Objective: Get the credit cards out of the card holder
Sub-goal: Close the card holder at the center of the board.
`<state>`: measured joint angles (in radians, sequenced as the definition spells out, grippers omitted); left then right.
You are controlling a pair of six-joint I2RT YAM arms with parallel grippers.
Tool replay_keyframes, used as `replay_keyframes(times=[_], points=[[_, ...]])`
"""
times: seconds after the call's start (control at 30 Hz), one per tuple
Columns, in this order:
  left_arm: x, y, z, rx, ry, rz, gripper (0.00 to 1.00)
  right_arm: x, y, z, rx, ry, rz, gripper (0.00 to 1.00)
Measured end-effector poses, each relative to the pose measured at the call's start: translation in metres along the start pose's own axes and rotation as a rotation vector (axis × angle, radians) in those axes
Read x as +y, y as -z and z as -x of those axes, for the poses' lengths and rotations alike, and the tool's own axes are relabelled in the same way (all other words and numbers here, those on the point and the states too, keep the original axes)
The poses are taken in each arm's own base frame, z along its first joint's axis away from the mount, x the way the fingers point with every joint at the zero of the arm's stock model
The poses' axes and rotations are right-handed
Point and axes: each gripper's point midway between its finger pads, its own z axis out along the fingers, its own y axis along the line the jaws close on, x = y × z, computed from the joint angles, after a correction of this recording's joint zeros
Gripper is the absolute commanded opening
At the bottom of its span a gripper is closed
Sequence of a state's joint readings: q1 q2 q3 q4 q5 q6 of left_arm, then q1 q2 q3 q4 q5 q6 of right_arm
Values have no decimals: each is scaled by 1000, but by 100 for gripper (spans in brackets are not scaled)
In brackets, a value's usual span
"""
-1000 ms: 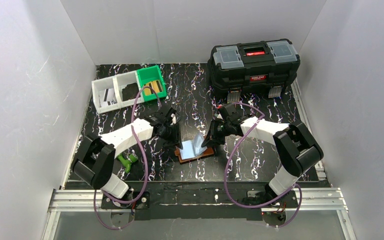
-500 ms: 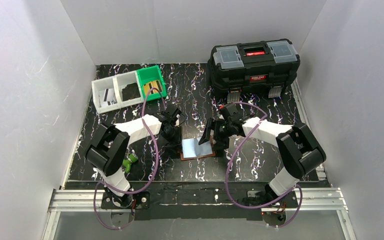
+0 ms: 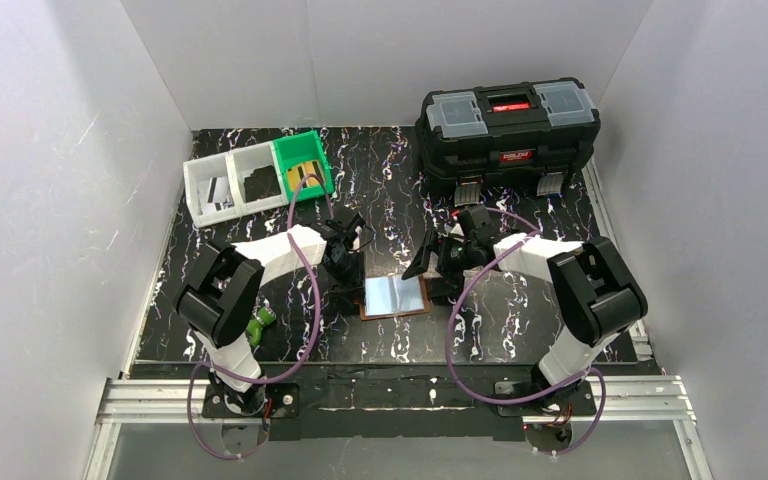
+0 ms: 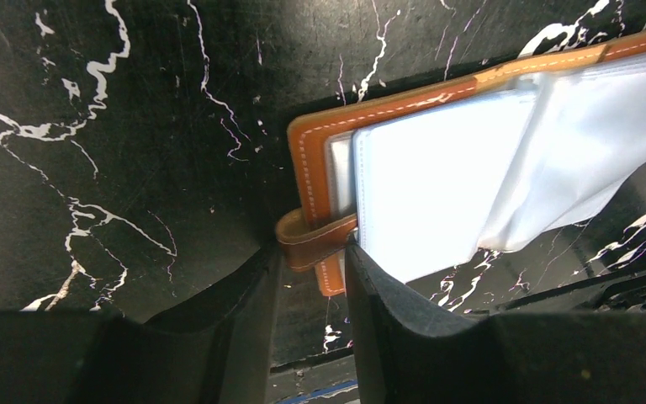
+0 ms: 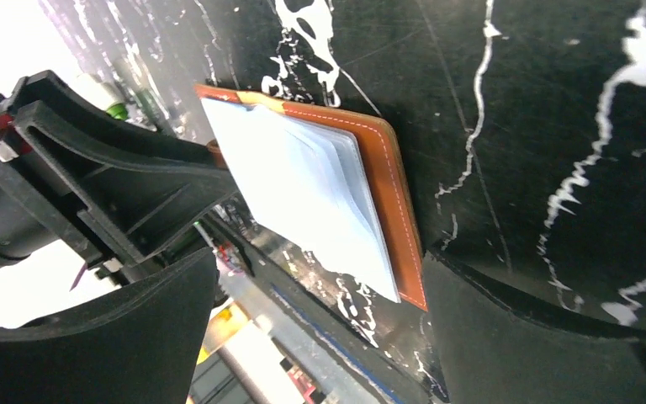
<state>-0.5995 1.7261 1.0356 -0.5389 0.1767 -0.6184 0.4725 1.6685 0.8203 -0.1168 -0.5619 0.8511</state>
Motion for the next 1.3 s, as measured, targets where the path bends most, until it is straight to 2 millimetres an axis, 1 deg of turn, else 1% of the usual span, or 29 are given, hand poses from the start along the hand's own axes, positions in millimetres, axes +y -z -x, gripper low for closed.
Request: replay_keyframes(times=[0.23, 0.5, 0.57, 0.77, 0.87, 1.0, 1.3], points=[[-1, -1, -1, 15, -7, 3, 33, 10, -5, -4, 54, -48, 100, 98], [-1, 0, -1, 17, -11, 4, 32, 16, -3, -8, 66, -90, 125, 98], [-1, 0, -1, 17, -11, 4, 32, 22, 1, -9, 67, -96, 142, 98], [-1, 0, -1, 17, -12, 4, 32, 52, 19, -8, 55, -80, 238, 98], [-1, -1, -1, 16, -13, 3, 31, 62, 22, -9, 59, -69, 274, 98], [-1, -1, -2, 17, -16, 2, 31, 68, 20, -12, 79, -78, 296, 98], [-1, 1, -2, 5, -23, -4, 29, 78, -1, -26, 150, -87, 294, 98]])
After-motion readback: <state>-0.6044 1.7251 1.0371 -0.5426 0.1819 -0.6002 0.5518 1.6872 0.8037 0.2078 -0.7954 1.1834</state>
